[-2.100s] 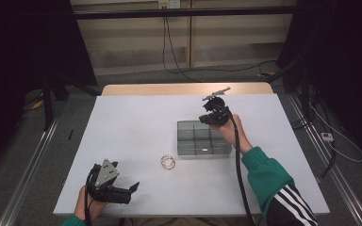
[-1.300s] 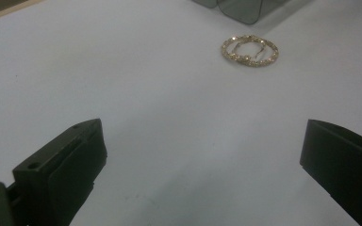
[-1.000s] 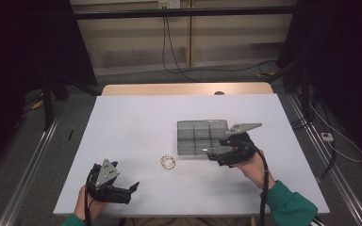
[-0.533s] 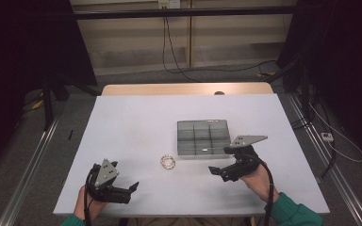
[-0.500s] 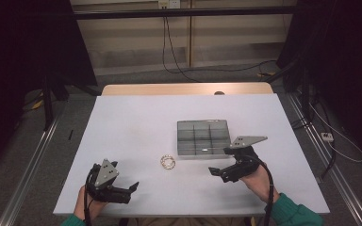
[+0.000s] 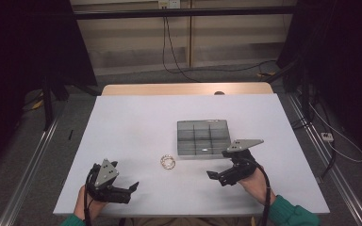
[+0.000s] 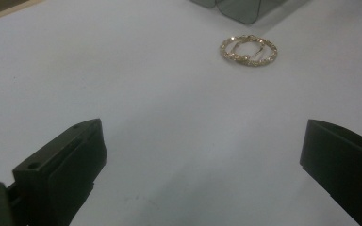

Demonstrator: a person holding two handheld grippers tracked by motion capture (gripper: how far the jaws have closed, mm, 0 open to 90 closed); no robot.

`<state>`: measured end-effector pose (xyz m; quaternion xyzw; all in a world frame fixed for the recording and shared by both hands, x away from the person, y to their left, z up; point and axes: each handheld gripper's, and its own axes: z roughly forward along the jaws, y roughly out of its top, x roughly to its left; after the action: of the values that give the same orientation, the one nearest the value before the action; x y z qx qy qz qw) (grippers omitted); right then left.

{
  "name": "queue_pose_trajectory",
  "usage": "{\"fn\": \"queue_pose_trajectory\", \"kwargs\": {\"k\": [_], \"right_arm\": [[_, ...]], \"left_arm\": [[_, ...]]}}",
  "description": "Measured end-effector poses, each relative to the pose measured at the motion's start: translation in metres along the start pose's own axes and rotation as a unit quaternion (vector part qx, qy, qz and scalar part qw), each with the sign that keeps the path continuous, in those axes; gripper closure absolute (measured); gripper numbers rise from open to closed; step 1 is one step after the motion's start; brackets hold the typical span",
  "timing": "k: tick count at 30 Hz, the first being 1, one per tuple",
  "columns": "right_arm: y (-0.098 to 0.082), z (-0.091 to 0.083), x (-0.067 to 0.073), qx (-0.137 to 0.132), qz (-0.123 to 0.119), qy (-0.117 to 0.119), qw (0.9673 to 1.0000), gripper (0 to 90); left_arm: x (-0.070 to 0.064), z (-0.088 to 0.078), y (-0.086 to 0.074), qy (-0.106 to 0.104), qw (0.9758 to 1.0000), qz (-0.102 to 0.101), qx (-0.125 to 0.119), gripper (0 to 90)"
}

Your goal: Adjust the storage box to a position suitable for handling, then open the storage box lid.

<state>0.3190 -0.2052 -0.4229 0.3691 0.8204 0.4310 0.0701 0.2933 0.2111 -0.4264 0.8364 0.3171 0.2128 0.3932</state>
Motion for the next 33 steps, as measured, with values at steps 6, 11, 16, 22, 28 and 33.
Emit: {"fn": "queue_pose_trajectory", "kwargs": {"k": [6,11,16,22,28,33], "right_arm": [[-0.001,0.003,-0.001,0.007,-0.001,-0.003,1.0000,0.0],[-0.001,0.005,-0.001,0.012,0.000,-0.002,0.9999,0.0],[-0.001,0.008,0.000,0.011,0.001,0.000,0.9999,0.0],[0.001,0.011,0.001,0.004,0.006,-0.007,0.9999,8.4],[0.004,0.015,0.002,-0.006,0.011,-0.029,0.9995,28.4],[0.004,0.020,-0.001,-0.013,0.029,-0.039,0.9987,48.2]], "left_arm": [[0.000,0.000,0.000,0.000,1.0000,-0.001,0.001,0.6],[0.000,0.000,0.000,0.000,1.0000,0.000,0.000,0.6],[-0.001,0.000,0.000,0.001,1.0000,0.000,0.000,0.6],[-0.001,0.000,0.000,0.002,1.0000,0.002,0.000,0.6],[-0.001,0.000,0.001,0.002,1.0000,0.004,0.003,0.6],[-0.002,0.001,0.000,0.002,1.0000,0.002,0.001,0.6]]}}
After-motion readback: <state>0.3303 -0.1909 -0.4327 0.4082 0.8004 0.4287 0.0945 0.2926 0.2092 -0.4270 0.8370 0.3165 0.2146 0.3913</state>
